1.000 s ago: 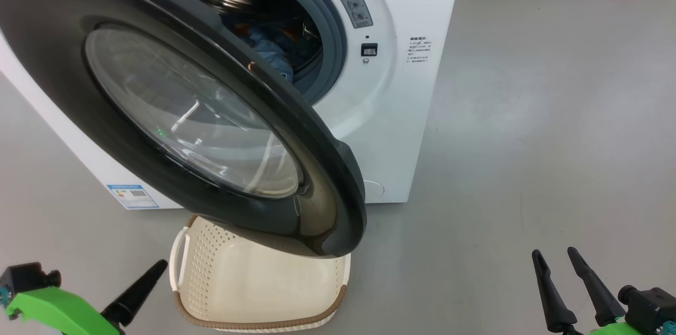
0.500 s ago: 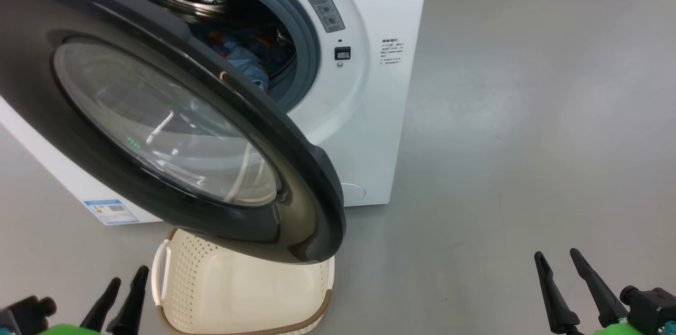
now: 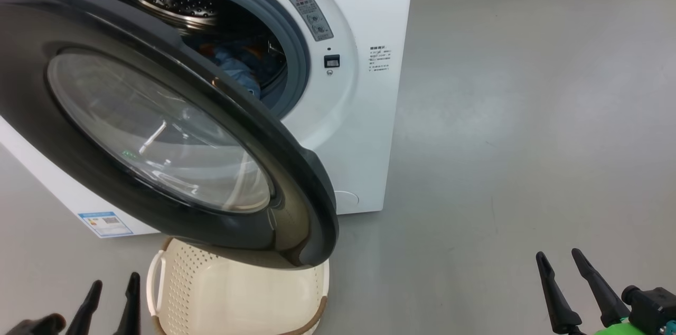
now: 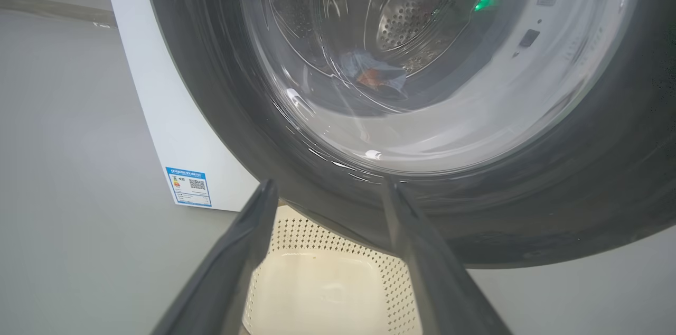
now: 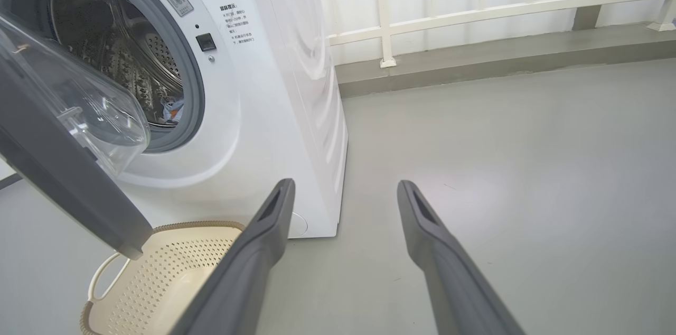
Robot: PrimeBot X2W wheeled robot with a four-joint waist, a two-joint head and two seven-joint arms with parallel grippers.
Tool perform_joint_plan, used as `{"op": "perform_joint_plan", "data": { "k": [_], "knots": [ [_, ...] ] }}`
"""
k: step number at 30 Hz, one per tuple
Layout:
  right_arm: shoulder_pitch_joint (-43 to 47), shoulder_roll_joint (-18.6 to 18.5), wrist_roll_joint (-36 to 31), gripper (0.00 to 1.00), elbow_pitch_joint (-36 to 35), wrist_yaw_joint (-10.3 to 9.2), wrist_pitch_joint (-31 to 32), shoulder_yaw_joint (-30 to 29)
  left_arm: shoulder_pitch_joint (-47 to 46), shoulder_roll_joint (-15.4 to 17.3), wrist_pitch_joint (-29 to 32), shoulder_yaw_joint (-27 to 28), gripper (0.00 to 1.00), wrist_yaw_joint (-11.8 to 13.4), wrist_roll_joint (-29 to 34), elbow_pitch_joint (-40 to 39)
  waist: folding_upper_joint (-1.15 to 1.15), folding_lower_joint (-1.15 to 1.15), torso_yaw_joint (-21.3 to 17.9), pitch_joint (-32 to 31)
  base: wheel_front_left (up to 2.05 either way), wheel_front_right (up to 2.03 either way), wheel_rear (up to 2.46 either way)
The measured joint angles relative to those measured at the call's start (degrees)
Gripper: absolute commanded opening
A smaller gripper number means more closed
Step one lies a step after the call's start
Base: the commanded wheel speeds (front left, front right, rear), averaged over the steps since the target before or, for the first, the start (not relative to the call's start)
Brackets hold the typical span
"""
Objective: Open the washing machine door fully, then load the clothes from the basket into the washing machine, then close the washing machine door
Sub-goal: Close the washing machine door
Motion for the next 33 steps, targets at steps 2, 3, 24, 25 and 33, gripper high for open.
{"op": "perform_joint_plan", "data": {
  "k": [2,3,24,25,33],
  "knots": [
    [0.0,-0.1,0.0,1.0,0.0,0.0,0.0,0.0,1.2,-2.2,0.0,2.3,1.0,0.0,3.6,-0.9,0.0,0.0,0.0,-0.2,0.0,0.0,0.0],
    [0.0,-0.1,0.0,1.0,0.0,0.0,0.0,0.0,1.5,-3.0,0.0,3.1,1.0,0.0,5.5,-1.5,0.0,0.0,0.0,-0.2,0.0,0.0,0.0],
    [-0.1,0.0,0.0,1.0,0.0,0.0,0.0,0.9,4.1,-11.5,0.0,10.8,1.0,-0.1,19.0,-2.2,0.0,0.0,0.4,0.2,0.0,0.0,0.0],
    [-0.1,0.0,0.0,1.0,0.0,0.0,0.0,1.3,4.1,-11.5,0.0,10.9,1.0,-0.1,19.0,-2.2,0.0,0.0,0.4,0.2,0.0,0.0,0.0],
    [-1.2,0.0,1.5,0.0,-0.5,0.0,0.0,3.2,4.1,-12.2,0.0,11.2,1.0,-0.1,19.0,-3.0,0.0,0.0,1.0,-0.3,0.0,0.0,0.0]
  ]
}}
